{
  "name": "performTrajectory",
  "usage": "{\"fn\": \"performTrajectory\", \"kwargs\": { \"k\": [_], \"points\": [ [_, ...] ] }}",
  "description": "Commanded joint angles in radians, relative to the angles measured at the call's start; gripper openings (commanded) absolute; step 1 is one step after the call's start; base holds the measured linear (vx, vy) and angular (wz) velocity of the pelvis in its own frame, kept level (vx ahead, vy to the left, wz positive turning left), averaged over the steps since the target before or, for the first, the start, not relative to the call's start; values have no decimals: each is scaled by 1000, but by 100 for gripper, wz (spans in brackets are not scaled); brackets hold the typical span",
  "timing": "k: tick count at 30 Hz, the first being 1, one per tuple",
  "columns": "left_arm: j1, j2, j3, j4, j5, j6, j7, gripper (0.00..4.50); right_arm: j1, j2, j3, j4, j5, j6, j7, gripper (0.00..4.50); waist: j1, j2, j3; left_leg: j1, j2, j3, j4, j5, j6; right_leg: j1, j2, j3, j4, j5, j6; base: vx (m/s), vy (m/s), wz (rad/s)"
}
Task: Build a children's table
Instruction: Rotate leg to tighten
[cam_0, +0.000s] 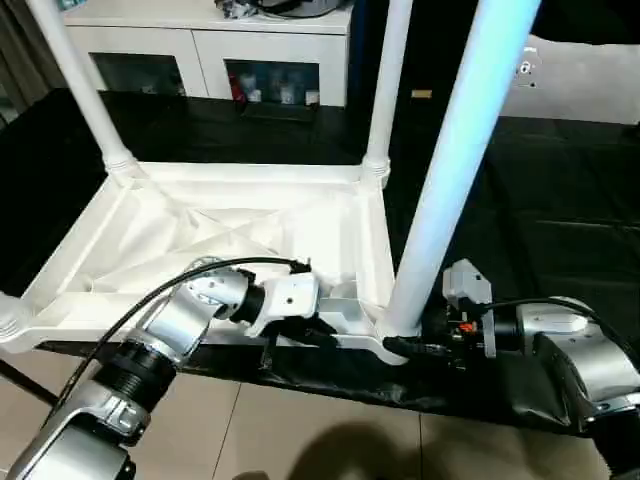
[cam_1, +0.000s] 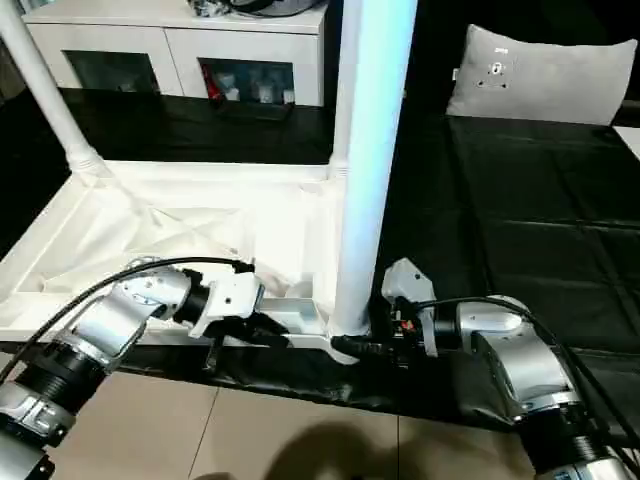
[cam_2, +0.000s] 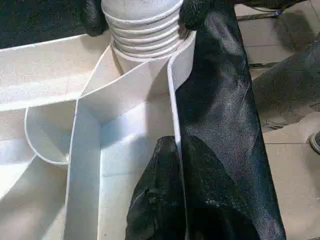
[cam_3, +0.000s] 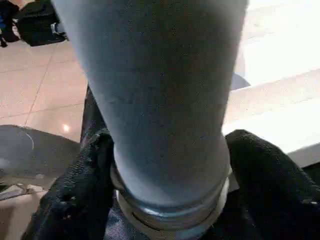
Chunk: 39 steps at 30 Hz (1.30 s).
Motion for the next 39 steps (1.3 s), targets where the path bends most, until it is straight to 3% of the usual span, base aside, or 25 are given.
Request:
{"fn": "performTrajectory", "kwargs": {
  "k": [1,6,12,13,15,16,17,18,20,21,23,24,26,29,31,34,39],
  "points": [
    [-8,3,-47,-9,8,-25,-61,0,-12,1,1,-18,12,12,6,313,0,-19,-69,-21,58,-11,-67,16,128,73,-80,76,-66,-260,-104,0,0,0],
    [-3,0,-38,-8,0,-19,-57,0,2,9,1,-35,29,31,8,274,1,-18,-70,-20,59,-11,-67,19,128,73,-79,76,-67,-262,-102,0,0,0],
    [17,-50,14,-33,-32,69,40,0,43,88,-8,-98,50,126,-117,271,-2,-15,-68,-19,59,-11,-70,7,108,72,-79,74,-72,-281,-92,0,0,0],
    [23,-89,39,-44,-34,120,120,0,42,170,-23,-94,23,137,-255,271,-8,-15,-63,-18,55,-8,-73,-25,86,72,-79,73,-82,-342,-74,0,0,0],
    [28,-118,51,-58,-25,158,183,0,31,238,-40,-76,-2,133,-368,270,-19,-13,-60,-19,46,-9,-76,-56,51,73,-77,63,-95,-414,-45,0,0,0],
    [29,-120,52,-59,-24,161,189,0,30,243,-41,-74,-4,132,-377,270,-22,-14,-60,-20,44,-10,-76,-61,44,75,-77,61,-99,-432,-30,0,0,0],
    [33,-148,58,-72,-14,192,241,0,14,307,-71,-46,-18,133,-497,270,-29,-14,-59,-16,41,-10,-76,-77,44,71,-75,60,-107,-457,-11,0,0,0],
    [36,-173,62,-84,-7,220,285,0,5,355,-92,-28,-24,138,-581,270,-39,-11,-58,-14,44,-10,-77,-84,40,66,-75,60,-107,-452,-17,0,0,0],
    [37,-198,68,-92,-2,246,323,0,-2,392,-112,-18,-36,140,-651,270,-53,-13,-62,-21,47,-16,-78,-78,36,75,-77,58,-104,-429,-15,0,0,0],
    [37,-198,68,-92,-2,246,323,0,-2,392,-112,-18,-36,140,-651,270,-60,-11,-62,-20,47,-16,-78,-74,44,71,-76,61,-103,-402,-28,0,0,0],
    [32,-259,83,-93,18,290,419,0,-19,467,-146,0,-51,143,-770,270,-64,-13,-65,-24,50,-17,-77,-61,54,76,-78,65,-95,-363,-41,0,0,0],
    [20,-314,93,-79,48,309,516,0,-36,520,-166,23,-72,129,-863,270,-66,-13,-66,-21,50,-15,-75,-40,56,71,-78,66,-92,-336,-65,0,0,0],
    [8,-356,95,-59,75,313,592,0,-47,547,-172,42,-84,96,-902,270,-64,-15,-68,-21,47,-13,-72,-23,66,71,-78,68,-91,-320,-75,0,0,0],
    [6,-362,83,-53,89,309,603,0,-43,555,-181,41,-77,80,-907,340,-60,-13,-70,-26,49,-15,-71,9,97,74,-78,72,-80,-256,-85,0,0,0],
    [9,-349,68,-56,103,306,599,0,-32,537,-166,32,-101,55,-898,360,-60,-11,-69,-26,52,-15,-71,20,117,73,-79,72,-75,-220,-102,0,0,0],
    [10,-327,67,-47,120,287,592,0,-14,490,-133,26,-166,10,-871,376,-59,-11,-67,-26,50,-13,-70,7,116,74,-78,73,-78,-235,-101,0,0,0],
    [9,-285,68,-26,126,246,554,0,11,446,-162,-12,-111,-17,-780,420,-56,-11,-67,-26,52,-15,-71,-6,126,76,-80,73,-79,-247,-96,0,0,0]
  ]
}}
